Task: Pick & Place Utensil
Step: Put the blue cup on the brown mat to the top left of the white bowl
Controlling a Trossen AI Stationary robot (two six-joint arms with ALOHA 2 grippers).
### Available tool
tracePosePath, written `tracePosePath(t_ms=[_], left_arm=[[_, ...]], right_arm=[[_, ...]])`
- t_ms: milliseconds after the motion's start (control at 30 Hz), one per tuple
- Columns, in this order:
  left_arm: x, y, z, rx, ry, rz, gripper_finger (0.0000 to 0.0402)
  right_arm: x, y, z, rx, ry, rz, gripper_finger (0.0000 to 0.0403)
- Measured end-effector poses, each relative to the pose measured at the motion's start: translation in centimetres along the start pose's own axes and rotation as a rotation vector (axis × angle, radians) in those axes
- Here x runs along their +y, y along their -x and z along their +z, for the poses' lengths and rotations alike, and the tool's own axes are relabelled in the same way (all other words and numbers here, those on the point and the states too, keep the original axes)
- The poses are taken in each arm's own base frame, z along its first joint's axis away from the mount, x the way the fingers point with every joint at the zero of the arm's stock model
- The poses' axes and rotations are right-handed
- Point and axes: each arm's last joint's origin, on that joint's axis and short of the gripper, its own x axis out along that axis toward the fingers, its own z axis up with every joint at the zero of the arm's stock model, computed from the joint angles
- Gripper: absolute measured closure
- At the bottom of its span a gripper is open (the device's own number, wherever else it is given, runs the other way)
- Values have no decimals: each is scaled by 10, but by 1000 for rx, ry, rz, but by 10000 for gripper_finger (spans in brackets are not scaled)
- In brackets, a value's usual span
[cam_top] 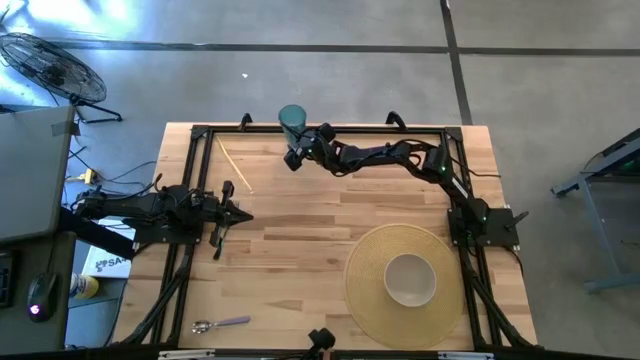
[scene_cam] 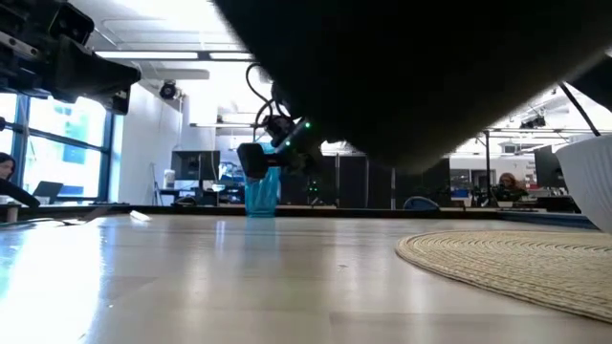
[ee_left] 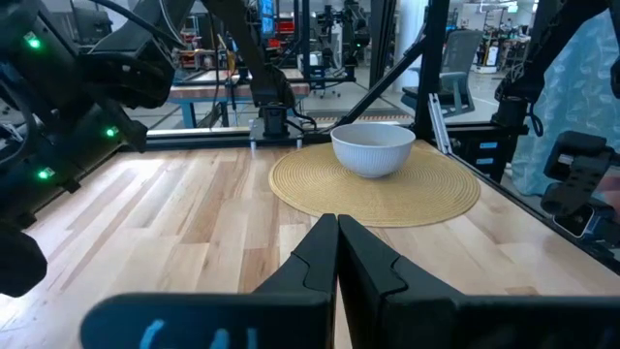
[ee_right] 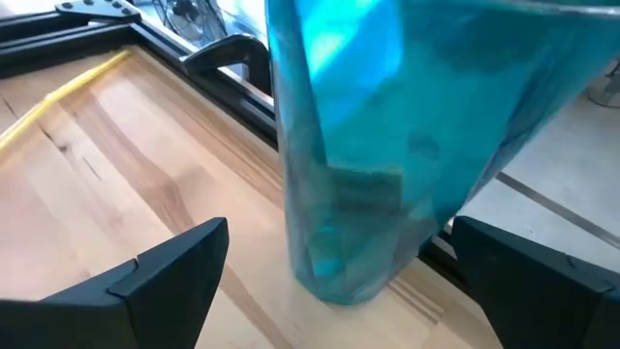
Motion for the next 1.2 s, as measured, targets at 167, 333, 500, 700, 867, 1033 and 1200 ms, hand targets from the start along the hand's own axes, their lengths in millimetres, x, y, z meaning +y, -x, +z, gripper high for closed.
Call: tracePosePath(t_ms=[167, 333, 500, 700, 867, 1033, 1200], left_arm=[[0, 0, 0, 0, 0, 1, 401], [0, 0, 0, 0, 0, 0, 401], [0, 0, 0, 0, 0, 0, 401], [0, 0, 0, 0, 0, 0, 401], [0, 0, 0, 0, 0, 0, 401], [0, 0, 0, 0, 0, 1, 401], [0, 0, 0, 0, 0, 0, 401]], right_arm=[[0, 0, 0, -2, 0, -8, 13], [3, 3, 1, -2, 6, -19, 13], [8, 14, 7, -2, 29, -77, 13], [20, 36, 22, -33, 44, -137, 13], [19, 46, 35, -39, 1, -76, 13], [16, 61, 52, -31, 48, -10, 13], [7, 77, 68, 17, 166, 141, 13]])
